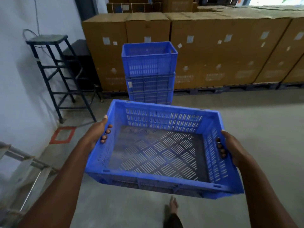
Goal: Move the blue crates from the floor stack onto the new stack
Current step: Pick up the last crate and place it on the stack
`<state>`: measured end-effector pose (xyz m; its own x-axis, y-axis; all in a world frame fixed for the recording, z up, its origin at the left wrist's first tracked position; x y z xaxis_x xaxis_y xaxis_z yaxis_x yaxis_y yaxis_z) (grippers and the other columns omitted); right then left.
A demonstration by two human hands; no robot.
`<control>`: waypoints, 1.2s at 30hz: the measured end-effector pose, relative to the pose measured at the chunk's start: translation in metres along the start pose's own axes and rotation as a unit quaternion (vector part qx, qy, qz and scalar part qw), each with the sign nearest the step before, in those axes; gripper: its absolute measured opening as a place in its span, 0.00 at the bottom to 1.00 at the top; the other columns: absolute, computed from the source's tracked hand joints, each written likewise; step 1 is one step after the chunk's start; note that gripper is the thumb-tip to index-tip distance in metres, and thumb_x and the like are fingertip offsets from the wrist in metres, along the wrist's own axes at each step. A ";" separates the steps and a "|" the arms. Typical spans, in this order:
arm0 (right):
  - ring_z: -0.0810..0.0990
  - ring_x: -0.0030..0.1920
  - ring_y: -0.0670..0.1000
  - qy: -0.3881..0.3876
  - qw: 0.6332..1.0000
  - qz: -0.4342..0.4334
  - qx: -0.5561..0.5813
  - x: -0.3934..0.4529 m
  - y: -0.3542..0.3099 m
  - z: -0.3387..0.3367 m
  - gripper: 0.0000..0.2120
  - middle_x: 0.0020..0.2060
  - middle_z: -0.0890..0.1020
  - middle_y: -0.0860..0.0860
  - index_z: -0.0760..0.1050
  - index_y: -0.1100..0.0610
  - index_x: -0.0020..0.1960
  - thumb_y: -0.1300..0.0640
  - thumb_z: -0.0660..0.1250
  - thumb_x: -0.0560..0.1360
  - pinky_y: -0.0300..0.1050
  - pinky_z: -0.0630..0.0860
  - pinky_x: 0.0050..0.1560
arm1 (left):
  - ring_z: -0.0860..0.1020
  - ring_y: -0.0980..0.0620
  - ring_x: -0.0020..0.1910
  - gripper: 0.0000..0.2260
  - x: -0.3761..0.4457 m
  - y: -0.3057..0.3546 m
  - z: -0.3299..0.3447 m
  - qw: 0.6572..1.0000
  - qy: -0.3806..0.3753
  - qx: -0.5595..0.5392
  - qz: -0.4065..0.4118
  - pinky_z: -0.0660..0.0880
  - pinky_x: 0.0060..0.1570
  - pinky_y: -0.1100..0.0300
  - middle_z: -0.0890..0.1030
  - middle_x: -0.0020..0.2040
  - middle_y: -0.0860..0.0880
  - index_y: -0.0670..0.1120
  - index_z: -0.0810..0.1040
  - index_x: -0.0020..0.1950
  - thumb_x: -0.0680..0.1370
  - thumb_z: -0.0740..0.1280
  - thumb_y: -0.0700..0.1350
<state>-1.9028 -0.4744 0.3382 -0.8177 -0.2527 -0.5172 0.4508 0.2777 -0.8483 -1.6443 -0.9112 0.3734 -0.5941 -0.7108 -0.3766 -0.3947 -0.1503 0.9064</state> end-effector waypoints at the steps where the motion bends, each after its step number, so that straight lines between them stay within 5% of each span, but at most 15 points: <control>1: 0.61 0.21 0.48 0.001 1.000 -0.004 -0.003 0.024 -0.016 0.003 0.20 0.26 0.67 0.50 0.69 0.55 0.43 0.39 0.55 0.80 0.39 0.60 0.18 | 0.61 0.56 0.18 0.23 0.022 0.009 0.008 1.000 0.003 0.001 0.003 0.59 0.20 0.67 0.67 0.33 0.49 0.44 0.74 0.51 0.83 0.54 0.63; 12: 0.60 0.20 0.47 -0.080 0.995 -0.039 -0.052 0.237 -0.261 0.068 0.21 0.29 0.65 0.51 0.68 0.57 0.44 0.40 0.54 0.82 0.37 0.58 0.19 | 0.61 0.57 0.19 0.23 0.216 0.155 0.039 0.999 0.016 -0.046 0.018 0.59 0.19 0.67 0.66 0.35 0.49 0.43 0.72 0.56 0.84 0.53 0.62; 24: 0.63 0.20 0.46 -0.185 0.979 -0.084 -0.022 0.395 -0.559 0.167 0.21 0.30 0.65 0.51 0.69 0.60 0.43 0.44 0.52 0.82 0.37 0.61 0.18 | 0.62 0.58 0.19 0.26 0.440 0.410 0.002 0.992 -0.041 -0.075 0.093 0.62 0.16 0.66 0.65 0.35 0.49 0.39 0.72 0.55 0.83 0.53 0.63; 36: 0.65 0.20 0.45 -0.169 0.983 -0.066 -0.039 0.559 -0.696 0.253 0.22 0.33 0.66 0.51 0.69 0.60 0.43 0.45 0.49 0.83 0.32 0.63 0.22 | 0.61 0.58 0.20 0.26 0.644 0.534 0.026 0.998 -0.033 -0.007 0.054 0.62 0.17 0.67 0.66 0.35 0.50 0.41 0.71 0.48 0.85 0.48 0.62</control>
<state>-2.5834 -1.0432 0.6109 -0.6949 -0.5817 -0.4228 0.3090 0.2893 -0.9060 -2.2560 -1.4313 0.6096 -0.6780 -0.6765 -0.2873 -0.3159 -0.0848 0.9450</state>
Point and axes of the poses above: each hand's wrist, its own x-axis towards the middle knuckle, its own z-axis out of the palm, y = z × x, the point moved 4 cm from there along x, towards the middle knuckle
